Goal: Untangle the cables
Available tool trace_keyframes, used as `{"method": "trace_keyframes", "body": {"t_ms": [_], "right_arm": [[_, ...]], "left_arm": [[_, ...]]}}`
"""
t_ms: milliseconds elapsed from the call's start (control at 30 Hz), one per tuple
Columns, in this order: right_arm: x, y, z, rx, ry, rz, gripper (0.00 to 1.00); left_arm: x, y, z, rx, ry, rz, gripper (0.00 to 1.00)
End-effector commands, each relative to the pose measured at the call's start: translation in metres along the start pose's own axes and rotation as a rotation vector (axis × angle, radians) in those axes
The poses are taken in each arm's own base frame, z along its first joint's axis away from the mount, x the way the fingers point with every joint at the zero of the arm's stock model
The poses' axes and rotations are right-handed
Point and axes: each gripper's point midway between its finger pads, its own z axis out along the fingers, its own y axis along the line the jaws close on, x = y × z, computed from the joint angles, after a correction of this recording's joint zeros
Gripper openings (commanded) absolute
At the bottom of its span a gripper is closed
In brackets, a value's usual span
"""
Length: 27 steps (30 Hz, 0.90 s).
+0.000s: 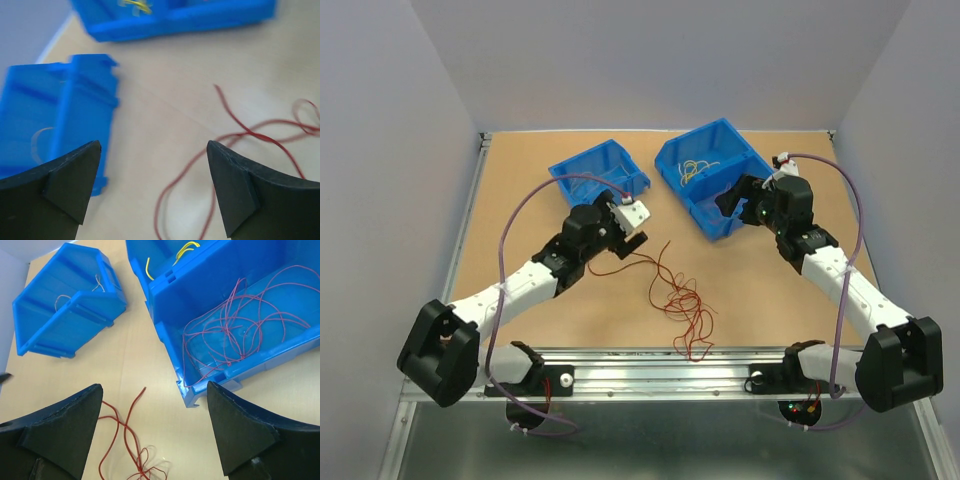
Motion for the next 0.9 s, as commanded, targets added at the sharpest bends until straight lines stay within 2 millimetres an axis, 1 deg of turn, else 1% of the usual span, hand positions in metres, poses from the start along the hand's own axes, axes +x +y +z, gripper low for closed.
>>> {"method": "trace_keyframes", "body": {"t_ms": [0,33,67,100,133,167,200,233,267,300,333,400,433,467,533,567,600,700,733,767,800,833,867], "right_arm": [[-0.018,0.015,0.0,-0.055,-0.055,-0.031,0.89],[-0.017,0.014,0.001,-0.053,-0.053,-0.032,0.89],[-0.018,0.014,0.001,-0.051,-0.054,-0.032,0.89],[-0.016,0.014,0.002,-0.052,-0.048,-0.032,0.89],[-0.016,0.013,0.003,-0.052,-0.046,-0.031,0.89],[-0.015,0.014,0.003,-0.056,-0.042,-0.031,0.89],[-0.015,0.015,0.003,-0.06,-0.04,-0.03,0.89],[-0.015,0.015,0.004,-0.059,-0.039,-0.032,0.89],[-0.015,0.014,0.004,-0.058,-0.04,-0.032,0.89],[-0.015,0.014,0.003,-0.056,-0.04,-0.032,0.89],[-0.015,0.014,0.003,-0.054,-0.043,-0.033,0.89],[-0.015,0.013,0.003,-0.052,-0.043,-0.033,0.89],[-0.015,0.014,0.003,-0.053,-0.044,-0.033,0.89],[-0.015,0.013,0.003,-0.052,-0.043,-0.033,0.89],[-0.016,0.014,0.003,-0.055,-0.045,-0.035,0.89],[-0.015,0.014,0.003,-0.056,-0.043,-0.035,0.89],[-0.015,0.014,0.003,-0.054,-0.043,-0.035,0.89],[-0.014,0.014,0.003,-0.056,-0.04,-0.033,0.89],[-0.016,0.014,0.003,-0.056,-0.042,-0.033,0.89],[-0.014,0.014,0.003,-0.059,-0.039,-0.033,0.89],[-0.014,0.015,0.003,-0.059,-0.039,-0.033,0.89],[-0.015,0.015,0.003,-0.058,-0.041,-0.033,0.89],[-0.015,0.014,0.003,-0.057,-0.042,-0.033,0.89]], "left_arm": [[-0.043,0.078,-0.018,-0.297,-0.042,-0.054,0.99],[-0.031,0.076,-0.012,-0.254,0.021,-0.037,0.99],[-0.038,0.093,-0.014,-0.274,0.023,-0.002,0.99],[-0.031,0.101,-0.011,-0.293,0.053,0.015,0.99],[-0.029,0.11,-0.011,-0.31,0.065,0.034,0.99],[-0.028,0.127,-0.014,-0.344,0.073,0.05,0.99],[-0.025,0.136,-0.013,-0.353,0.093,0.085,0.99],[-0.012,0.136,-0.005,-0.324,0.139,0.091,0.99],[-0.019,0.146,-0.002,-0.321,0.138,0.103,0.99],[-0.014,0.15,0.002,-0.307,0.165,0.108,0.99],[-0.006,0.147,0.015,-0.228,0.193,0.113,0.99],[0.002,0.147,0.025,-0.187,0.233,0.112,0.99],[0.016,0.144,0.035,-0.155,0.268,0.105,0.98],[0.016,0.148,0.037,-0.142,0.281,0.104,0.98],[0.022,0.147,0.044,-0.112,0.298,0.1,0.97],[0.037,0.143,0.049,-0.073,0.333,0.083,0.96],[0.032,0.149,0.053,-0.069,0.329,0.086,0.95],[0.048,0.151,0.063,-0.012,0.385,0.049,0.87],[0.058,0.147,0.069,0.019,0.404,0.034,0.81],[0.058,0.15,0.069,0.029,0.416,0.026,0.77],[0.063,0.152,0.069,0.032,0.429,0.015,0.72],[0.066,0.151,0.068,0.041,0.441,0.01,0.58],[0.067,0.152,0.068,0.04,0.444,0.013,0.52]]}}
